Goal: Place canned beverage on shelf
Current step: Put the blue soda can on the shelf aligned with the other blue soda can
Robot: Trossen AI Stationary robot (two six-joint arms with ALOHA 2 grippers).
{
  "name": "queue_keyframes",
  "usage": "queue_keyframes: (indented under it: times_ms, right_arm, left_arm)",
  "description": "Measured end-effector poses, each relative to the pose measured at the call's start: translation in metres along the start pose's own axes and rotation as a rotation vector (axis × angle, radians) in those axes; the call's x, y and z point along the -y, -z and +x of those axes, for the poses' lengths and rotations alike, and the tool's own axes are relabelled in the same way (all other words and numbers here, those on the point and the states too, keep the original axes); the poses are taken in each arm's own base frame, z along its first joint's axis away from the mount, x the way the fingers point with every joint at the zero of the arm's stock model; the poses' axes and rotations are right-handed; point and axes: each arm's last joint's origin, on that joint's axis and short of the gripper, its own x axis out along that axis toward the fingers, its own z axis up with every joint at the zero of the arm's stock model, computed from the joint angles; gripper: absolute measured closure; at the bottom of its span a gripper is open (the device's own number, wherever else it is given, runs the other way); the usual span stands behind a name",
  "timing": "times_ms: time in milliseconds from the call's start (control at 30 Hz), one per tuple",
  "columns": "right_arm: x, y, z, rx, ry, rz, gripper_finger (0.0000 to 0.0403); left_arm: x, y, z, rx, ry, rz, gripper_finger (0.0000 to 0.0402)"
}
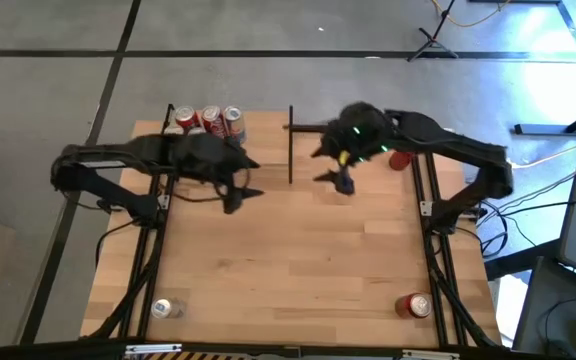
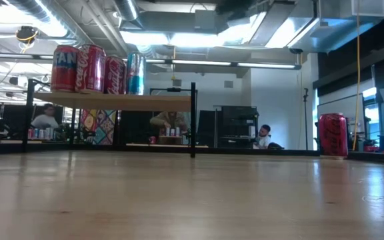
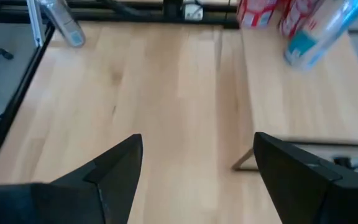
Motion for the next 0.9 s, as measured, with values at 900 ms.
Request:
queue_keyframes:
  times_ms: [900]
  right_arm:
    - [-0.127, 0.139, -0.028, -0.076, -0.094, 0.195, 0.0109]
  left_arm:
    - [0.120, 0.078, -0.005, -0.698, 0.098, -0.623, 0.0066]
